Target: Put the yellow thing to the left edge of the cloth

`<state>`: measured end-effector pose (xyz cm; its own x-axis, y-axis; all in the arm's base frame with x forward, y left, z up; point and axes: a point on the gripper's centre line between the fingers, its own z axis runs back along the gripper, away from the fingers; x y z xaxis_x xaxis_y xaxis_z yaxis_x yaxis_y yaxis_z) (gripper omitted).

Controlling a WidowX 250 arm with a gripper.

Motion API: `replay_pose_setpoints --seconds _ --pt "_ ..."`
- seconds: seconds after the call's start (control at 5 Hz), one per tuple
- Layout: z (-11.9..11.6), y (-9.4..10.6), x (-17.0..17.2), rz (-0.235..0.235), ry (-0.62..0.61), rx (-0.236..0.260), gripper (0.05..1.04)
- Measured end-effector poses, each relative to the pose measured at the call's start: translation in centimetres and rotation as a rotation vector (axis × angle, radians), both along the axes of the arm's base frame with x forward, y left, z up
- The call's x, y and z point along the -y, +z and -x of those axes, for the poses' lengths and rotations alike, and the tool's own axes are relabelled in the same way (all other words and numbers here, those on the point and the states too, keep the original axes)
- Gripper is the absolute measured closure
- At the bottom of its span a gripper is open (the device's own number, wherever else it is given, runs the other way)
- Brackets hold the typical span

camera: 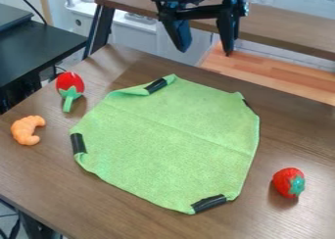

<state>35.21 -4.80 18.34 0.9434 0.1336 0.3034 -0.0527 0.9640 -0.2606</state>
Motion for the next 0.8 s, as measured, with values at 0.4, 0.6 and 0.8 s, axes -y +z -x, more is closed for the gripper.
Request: replay_pose_setpoints --seconds 0.4,0.6,0.8 --pt "-1.8 -2.9 -0.6 -0.023 0.099 -0.033 0.083" --pt "-2.6 -3.3 -3.7 -0.084 0.213 -0.058 0.083" --pt "-2.7 -5.0 -9.0 -0.14 0.388 -0.148 0.083"
